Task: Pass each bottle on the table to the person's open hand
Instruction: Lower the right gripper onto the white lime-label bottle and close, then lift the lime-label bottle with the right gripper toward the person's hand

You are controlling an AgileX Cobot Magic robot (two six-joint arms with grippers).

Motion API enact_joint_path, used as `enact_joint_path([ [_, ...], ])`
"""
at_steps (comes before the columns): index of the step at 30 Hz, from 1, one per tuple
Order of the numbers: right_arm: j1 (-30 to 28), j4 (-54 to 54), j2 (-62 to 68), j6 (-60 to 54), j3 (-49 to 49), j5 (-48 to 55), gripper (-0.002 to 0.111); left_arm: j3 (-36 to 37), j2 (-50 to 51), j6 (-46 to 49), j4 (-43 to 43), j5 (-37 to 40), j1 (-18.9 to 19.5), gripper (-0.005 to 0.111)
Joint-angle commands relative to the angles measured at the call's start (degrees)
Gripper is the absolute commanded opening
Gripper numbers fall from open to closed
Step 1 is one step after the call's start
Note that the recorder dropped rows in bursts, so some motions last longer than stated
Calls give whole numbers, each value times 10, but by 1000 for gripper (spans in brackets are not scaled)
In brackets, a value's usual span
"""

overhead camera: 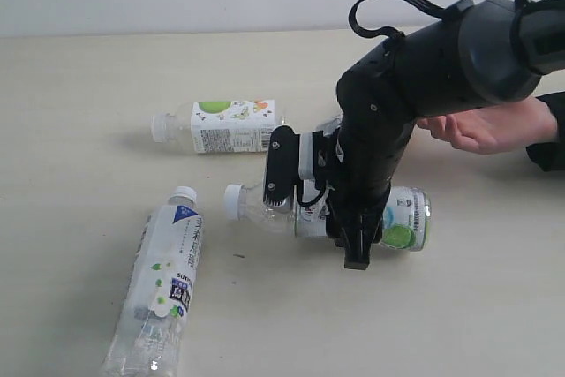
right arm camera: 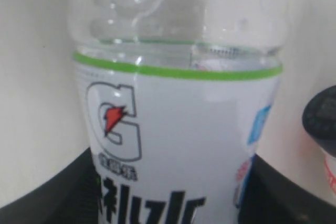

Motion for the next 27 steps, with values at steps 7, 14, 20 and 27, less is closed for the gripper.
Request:
enact_joint_path([
  [7, 1, -1, 0, 0, -4, 57, 0, 2, -4, 0, -3, -1, -3, 0],
  [14, 1, -1, -19, 5, -15, 89, 0, 2, -4, 0, -3, -1, -3, 0],
  [20, 1, 33, -88, 22, -30, 122, 0, 2, -4, 0, -3, -1, -3, 0],
  [27, 1, 143, -191, 77, -42, 209, 0, 2, -4, 0, -3, -1, -3, 0],
])
